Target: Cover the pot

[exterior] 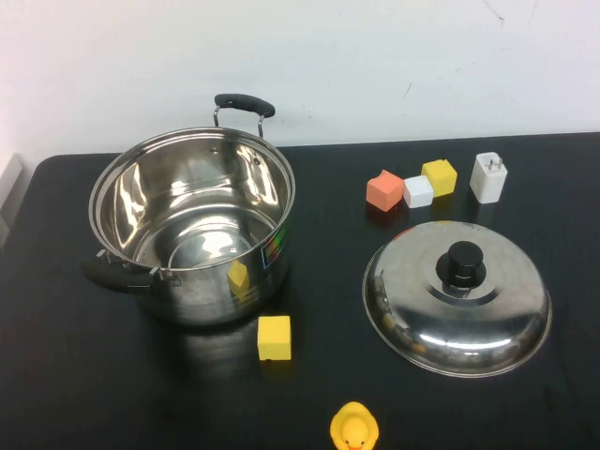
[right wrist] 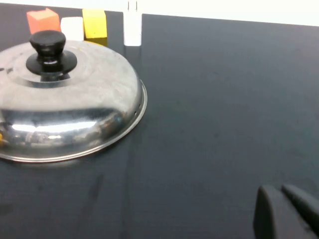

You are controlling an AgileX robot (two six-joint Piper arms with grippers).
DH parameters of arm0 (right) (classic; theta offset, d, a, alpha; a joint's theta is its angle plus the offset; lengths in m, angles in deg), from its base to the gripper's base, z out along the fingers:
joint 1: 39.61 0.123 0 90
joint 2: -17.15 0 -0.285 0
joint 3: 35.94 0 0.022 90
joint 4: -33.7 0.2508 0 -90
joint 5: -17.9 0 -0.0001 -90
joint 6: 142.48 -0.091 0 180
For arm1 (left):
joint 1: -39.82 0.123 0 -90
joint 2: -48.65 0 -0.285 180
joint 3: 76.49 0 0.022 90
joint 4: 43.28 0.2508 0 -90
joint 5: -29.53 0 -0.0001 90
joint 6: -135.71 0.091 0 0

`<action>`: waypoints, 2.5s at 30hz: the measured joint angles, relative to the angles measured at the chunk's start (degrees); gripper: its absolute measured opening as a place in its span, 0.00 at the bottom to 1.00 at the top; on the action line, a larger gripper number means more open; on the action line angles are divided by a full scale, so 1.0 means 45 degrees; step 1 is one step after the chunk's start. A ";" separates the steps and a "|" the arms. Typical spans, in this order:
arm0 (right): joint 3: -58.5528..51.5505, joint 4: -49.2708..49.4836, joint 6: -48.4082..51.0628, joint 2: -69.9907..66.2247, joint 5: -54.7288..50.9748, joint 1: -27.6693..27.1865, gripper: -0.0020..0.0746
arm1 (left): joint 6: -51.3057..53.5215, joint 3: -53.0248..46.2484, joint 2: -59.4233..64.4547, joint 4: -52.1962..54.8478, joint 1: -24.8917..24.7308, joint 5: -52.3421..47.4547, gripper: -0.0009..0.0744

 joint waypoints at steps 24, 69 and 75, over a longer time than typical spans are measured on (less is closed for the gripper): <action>0.0000 0.0347 -0.0047 0.0000 0.0031 0.0000 0.02 | 0.0022 0.0000 0.0000 0.0000 0.0000 0.0054 0.01; 0.5794 0.9094 1.0978 -0.4893 0.0354 0.0000 0.03 | -0.0004 0.0000 0.0000 0.0000 0.0000 0.0030 0.01; 0.5971 0.3812 0.4743 -0.7425 0.4099 0.1415 0.14 | -0.0004 0.0000 0.0000 0.0000 0.0000 0.0030 0.01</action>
